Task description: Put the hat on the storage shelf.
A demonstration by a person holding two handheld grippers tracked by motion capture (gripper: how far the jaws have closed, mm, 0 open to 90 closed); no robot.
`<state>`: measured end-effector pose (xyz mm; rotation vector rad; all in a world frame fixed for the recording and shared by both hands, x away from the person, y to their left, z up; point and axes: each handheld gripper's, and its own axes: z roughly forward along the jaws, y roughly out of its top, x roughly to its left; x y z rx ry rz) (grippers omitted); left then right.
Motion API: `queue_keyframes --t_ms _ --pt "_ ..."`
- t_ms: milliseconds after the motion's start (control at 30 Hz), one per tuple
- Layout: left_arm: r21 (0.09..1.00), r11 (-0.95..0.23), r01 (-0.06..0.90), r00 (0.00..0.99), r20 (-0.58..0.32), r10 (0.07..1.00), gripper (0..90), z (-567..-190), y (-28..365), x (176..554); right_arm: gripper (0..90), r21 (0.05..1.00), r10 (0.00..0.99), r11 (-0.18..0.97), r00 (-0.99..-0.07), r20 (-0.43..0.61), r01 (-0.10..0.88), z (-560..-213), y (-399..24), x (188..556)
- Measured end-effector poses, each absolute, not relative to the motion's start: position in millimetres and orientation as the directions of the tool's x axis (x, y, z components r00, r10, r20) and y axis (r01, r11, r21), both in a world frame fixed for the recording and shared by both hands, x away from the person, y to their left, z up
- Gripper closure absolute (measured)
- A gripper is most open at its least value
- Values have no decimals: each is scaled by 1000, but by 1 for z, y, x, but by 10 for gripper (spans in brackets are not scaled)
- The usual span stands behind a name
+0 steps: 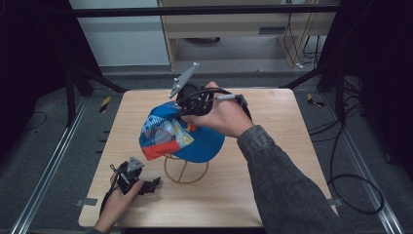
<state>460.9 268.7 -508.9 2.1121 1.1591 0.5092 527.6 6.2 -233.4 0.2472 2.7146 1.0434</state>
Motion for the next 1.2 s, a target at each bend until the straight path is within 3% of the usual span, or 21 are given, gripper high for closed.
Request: queue_keyframes --t_ms 1200 --pt "711 -389 586 533 23 846 0 -509 269 461 895 659 243 744 -963 -114 110 -245 -2 527"
